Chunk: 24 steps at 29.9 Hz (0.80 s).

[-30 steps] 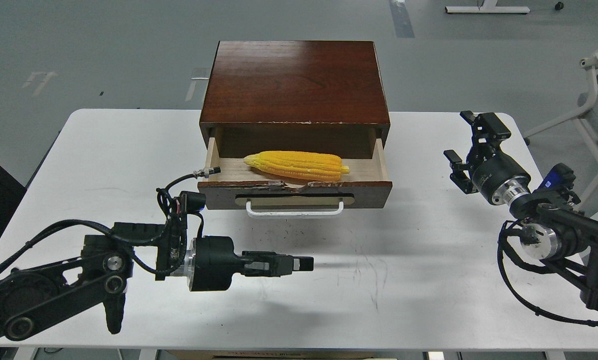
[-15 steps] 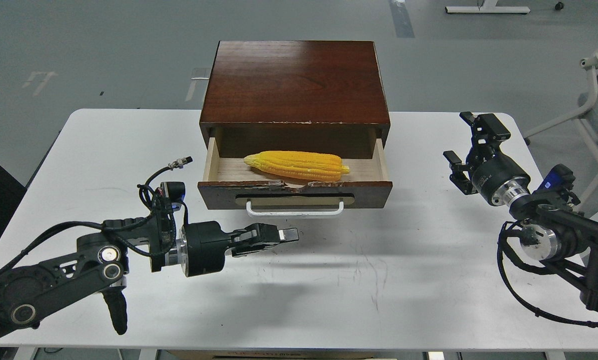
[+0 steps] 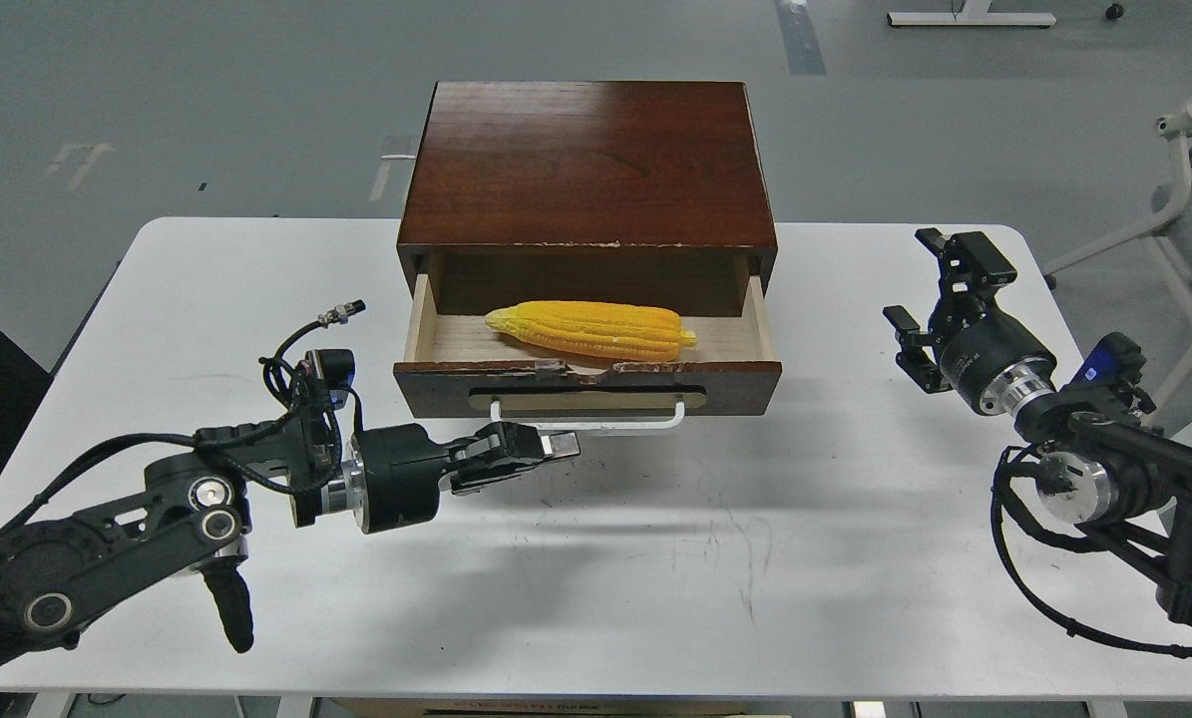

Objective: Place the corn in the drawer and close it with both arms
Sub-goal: 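Position the left gripper against the drawer front beside the handle, then push the drawer into the box with the left gripper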

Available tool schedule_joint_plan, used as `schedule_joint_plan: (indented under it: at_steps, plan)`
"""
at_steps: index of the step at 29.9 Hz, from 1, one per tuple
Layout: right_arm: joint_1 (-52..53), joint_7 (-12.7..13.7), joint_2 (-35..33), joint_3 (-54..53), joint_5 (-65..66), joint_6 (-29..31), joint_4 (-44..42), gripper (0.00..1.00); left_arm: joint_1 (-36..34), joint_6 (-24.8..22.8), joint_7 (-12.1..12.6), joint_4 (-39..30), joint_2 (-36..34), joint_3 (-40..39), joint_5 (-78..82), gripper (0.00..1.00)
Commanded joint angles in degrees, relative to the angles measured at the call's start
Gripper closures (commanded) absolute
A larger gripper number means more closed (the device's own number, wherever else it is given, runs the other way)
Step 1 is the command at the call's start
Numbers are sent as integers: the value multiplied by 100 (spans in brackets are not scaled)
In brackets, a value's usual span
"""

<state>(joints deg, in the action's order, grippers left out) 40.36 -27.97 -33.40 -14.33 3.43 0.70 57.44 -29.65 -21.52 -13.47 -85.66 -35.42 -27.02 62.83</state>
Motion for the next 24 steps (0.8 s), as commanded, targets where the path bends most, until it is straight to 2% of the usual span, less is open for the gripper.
schedule_joint_plan:
  at_steps: [1,24]
  plan:
    - [-2,-3,0,0,0,1,4,0,3,-1,2,75,9,-14,-51,100]
    - [-99,-3,-79,-9,0,1,21,0,-207,17,28,980,624,-366,-60,100]
